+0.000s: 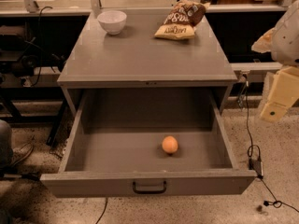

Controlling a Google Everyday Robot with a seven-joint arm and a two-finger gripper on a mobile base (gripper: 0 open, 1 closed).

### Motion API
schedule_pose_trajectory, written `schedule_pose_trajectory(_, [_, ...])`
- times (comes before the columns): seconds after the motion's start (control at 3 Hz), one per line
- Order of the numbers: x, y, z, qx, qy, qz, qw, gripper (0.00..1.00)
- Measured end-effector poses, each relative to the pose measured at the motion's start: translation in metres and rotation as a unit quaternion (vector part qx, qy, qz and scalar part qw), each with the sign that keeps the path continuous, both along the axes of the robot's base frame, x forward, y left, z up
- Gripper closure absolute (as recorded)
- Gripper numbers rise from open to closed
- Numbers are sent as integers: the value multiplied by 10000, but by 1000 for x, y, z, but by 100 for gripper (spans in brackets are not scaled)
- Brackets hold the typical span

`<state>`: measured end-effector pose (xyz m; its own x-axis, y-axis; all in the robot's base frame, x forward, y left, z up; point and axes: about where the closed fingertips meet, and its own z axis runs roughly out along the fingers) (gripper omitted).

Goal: Pick orange from top drawer and place on counter

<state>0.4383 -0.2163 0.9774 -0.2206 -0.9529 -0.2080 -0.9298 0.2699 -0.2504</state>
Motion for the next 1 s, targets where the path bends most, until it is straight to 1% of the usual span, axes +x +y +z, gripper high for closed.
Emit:
schedule_pose_trajectory(0.33, [0,0,0,0,-1,0,10000,0])
schedule_pose_trajectory(0.67, [6,-3,-16,251,28,-84,9996,0])
schedule_pose_trajectory(1.0, [20,-2,-68,1014,239,-286,9941,0])
